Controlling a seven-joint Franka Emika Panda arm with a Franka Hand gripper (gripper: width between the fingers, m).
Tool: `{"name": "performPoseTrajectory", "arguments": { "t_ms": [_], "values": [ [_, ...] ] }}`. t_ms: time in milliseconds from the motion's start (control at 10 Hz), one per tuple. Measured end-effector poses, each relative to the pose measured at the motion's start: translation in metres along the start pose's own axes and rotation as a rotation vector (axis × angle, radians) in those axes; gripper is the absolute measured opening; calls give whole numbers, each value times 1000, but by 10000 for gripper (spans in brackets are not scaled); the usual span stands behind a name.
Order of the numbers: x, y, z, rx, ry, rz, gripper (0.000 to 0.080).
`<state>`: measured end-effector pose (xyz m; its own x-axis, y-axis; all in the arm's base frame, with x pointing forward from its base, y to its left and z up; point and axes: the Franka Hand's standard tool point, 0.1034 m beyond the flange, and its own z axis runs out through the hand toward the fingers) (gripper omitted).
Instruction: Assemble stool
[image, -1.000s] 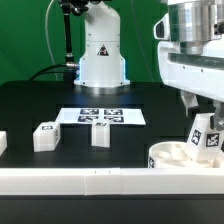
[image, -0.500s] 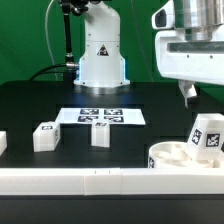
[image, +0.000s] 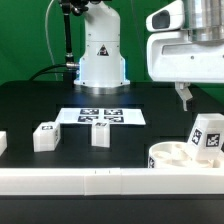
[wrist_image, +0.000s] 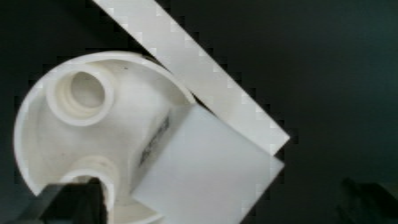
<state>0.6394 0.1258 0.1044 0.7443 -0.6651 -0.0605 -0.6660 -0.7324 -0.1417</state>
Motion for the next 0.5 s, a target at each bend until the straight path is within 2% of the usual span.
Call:
{"name": "performPoseTrajectory", "arguments": {
  "t_ms": [300,500],
  "values": [
    [-4,-3,0,1,-2,-344,649],
    [-3,-2,1,1,-2,-483,649]
  ]
}}
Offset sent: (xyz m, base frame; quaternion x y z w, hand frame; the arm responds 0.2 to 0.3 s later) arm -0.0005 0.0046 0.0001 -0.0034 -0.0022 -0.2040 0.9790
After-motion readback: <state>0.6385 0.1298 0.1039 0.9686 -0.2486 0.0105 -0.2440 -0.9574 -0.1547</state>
